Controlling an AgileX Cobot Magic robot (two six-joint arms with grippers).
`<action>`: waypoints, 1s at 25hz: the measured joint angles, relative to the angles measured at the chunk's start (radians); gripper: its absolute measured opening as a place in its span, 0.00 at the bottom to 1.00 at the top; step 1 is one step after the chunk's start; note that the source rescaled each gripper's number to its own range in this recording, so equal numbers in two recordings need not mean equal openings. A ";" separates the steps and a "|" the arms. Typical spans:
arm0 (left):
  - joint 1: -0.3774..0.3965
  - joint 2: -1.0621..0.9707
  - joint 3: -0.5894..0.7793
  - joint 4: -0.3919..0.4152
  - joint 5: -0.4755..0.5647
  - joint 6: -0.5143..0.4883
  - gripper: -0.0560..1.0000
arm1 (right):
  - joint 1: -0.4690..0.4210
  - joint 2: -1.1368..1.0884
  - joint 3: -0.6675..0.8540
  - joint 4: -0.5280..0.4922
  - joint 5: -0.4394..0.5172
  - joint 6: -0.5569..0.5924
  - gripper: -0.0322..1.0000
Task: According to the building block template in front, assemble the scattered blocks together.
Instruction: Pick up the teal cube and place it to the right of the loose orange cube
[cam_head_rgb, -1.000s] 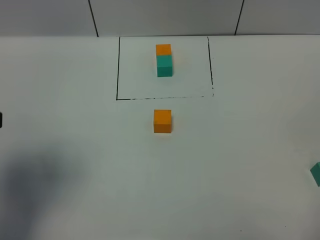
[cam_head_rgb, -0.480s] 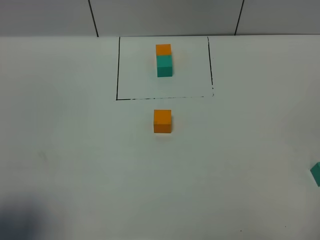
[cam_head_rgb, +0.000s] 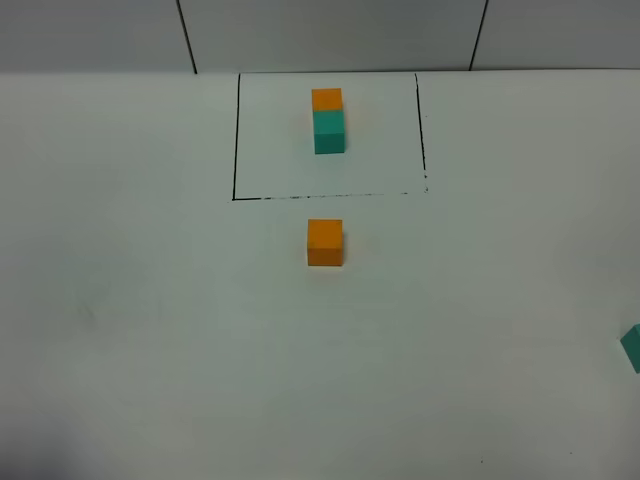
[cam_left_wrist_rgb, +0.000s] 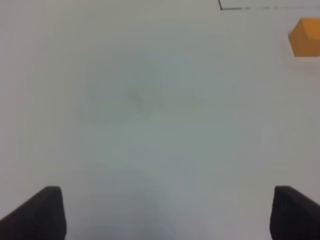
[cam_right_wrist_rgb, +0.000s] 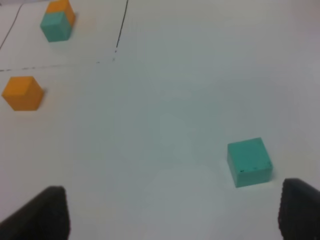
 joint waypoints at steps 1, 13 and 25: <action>0.000 -0.020 0.002 -0.001 0.004 0.001 0.85 | 0.000 0.000 0.000 0.000 0.000 0.001 0.72; 0.000 -0.133 0.003 -0.022 0.008 0.019 0.80 | 0.000 0.000 0.000 0.000 0.000 0.001 0.72; 0.062 -0.133 0.003 -0.022 0.008 0.019 0.80 | 0.000 0.000 0.000 0.000 0.000 0.001 0.72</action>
